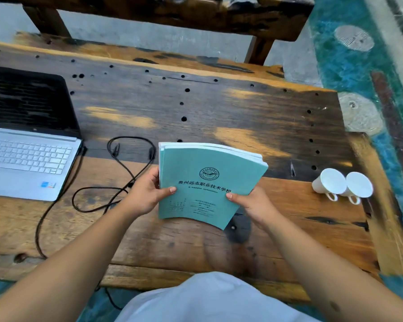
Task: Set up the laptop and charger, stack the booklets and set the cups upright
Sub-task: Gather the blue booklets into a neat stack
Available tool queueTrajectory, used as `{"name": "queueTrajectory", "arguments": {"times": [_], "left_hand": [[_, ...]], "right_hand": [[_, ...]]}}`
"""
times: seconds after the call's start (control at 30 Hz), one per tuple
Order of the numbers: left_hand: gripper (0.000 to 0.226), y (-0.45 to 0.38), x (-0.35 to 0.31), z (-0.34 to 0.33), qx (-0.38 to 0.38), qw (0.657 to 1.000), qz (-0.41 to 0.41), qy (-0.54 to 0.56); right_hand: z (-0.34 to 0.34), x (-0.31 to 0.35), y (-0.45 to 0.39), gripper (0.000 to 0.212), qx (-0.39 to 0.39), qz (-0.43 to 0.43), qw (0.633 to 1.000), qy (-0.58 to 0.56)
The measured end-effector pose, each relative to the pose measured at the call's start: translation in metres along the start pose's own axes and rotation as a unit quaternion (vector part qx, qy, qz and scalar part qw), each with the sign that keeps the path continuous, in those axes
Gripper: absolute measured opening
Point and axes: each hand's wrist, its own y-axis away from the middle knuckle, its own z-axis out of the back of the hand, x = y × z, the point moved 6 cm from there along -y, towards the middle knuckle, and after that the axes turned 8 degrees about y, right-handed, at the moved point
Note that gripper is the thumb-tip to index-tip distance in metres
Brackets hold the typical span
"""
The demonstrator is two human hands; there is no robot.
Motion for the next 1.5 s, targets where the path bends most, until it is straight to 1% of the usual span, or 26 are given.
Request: {"name": "queueTrajectory", "arguments": {"times": [0.07, 0.2, 0.4, 0.43, 0.5, 0.57, 0.67, 0.8, 0.87, 0.93, 0.97, 1.03, 1.1, 1.2, 1.3, 1.37, 1.5], "left_hand": [[0.049, 0.003, -0.002, -0.001, -0.005, 0.999, -0.028, -0.042], [0.061, 0.012, -0.003, -0.001, -0.020, 0.994, -0.052, -0.093], [0.066, 0.021, -0.002, -0.002, -0.037, 0.989, -0.064, -0.131], [0.064, 0.022, 0.000, -0.002, -0.037, 0.988, -0.063, -0.134], [0.053, 0.022, 0.008, -0.002, -0.037, 0.987, -0.050, -0.148], [0.044, 0.022, 0.019, -0.001, -0.041, 0.984, -0.032, -0.173], [0.042, 0.023, 0.030, -0.001, -0.050, 0.982, -0.020, -0.184], [0.039, 0.016, 0.032, -0.001, -0.045, 0.981, -0.011, -0.188], [0.037, 0.007, 0.028, 0.003, -0.046, 0.981, -0.005, -0.190], [0.040, 0.001, 0.024, 0.004, -0.055, 0.984, -0.001, -0.170], [0.041, 0.000, 0.020, 0.003, -0.058, 0.987, 0.007, -0.148], [0.041, -0.027, 0.027, 0.009, -0.062, 0.990, 0.071, -0.105], [0.033, -0.030, 0.026, 0.007, -0.060, 0.988, 0.107, -0.089], [0.026, -0.048, 0.030, 0.007, -0.044, 0.984, 0.163, -0.049], [0.026, -0.066, 0.042, 0.013, -0.040, 0.974, 0.214, -0.063], [0.026, -0.078, 0.049, 0.018, -0.047, 0.969, 0.230, -0.073], [0.025, -0.091, 0.063, 0.029, -0.055, 0.962, 0.246, -0.099]], "right_hand": [[0.000, 0.006, 0.006, 0.031, -0.011, 0.023, 1.000, 0.007], [-0.003, 0.011, 0.015, 0.034, -0.021, 0.051, 0.998, 0.018], [-0.006, 0.009, 0.021, 0.039, -0.021, 0.059, 0.997, 0.038], [-0.007, 0.007, 0.020, 0.039, -0.018, 0.059, 0.997, 0.049], [-0.009, -0.001, 0.019, 0.036, -0.012, 0.054, 0.995, 0.087], [-0.012, -0.011, 0.016, 0.034, -0.023, 0.044, 0.990, 0.129], [-0.013, -0.025, 0.013, 0.043, -0.043, 0.033, 0.986, 0.159], [-0.009, -0.031, 0.010, 0.036, -0.055, 0.034, 0.978, 0.197], [-0.007, -0.028, 0.004, 0.038, -0.054, 0.028, 0.980, 0.192], [-0.006, -0.024, 0.002, 0.039, -0.053, 0.022, 0.983, 0.174], [-0.006, -0.018, 0.001, 0.039, -0.052, 0.023, 0.984, 0.169], [-0.005, -0.020, -0.027, 0.039, -0.052, -0.006, 0.987, 0.149], [-0.008, -0.014, -0.032, 0.036, -0.045, -0.019, 0.989, 0.140], [-0.011, -0.013, -0.055, 0.025, -0.033, -0.052, 0.988, 0.141], [-0.016, -0.022, -0.076, 0.019, -0.010, -0.085, 0.983, 0.163], [-0.020, -0.029, -0.089, 0.018, -0.002, -0.102, 0.979, 0.176], [-0.027, -0.040, -0.111, 0.029, -0.007, -0.124, 0.974, 0.187]]}}
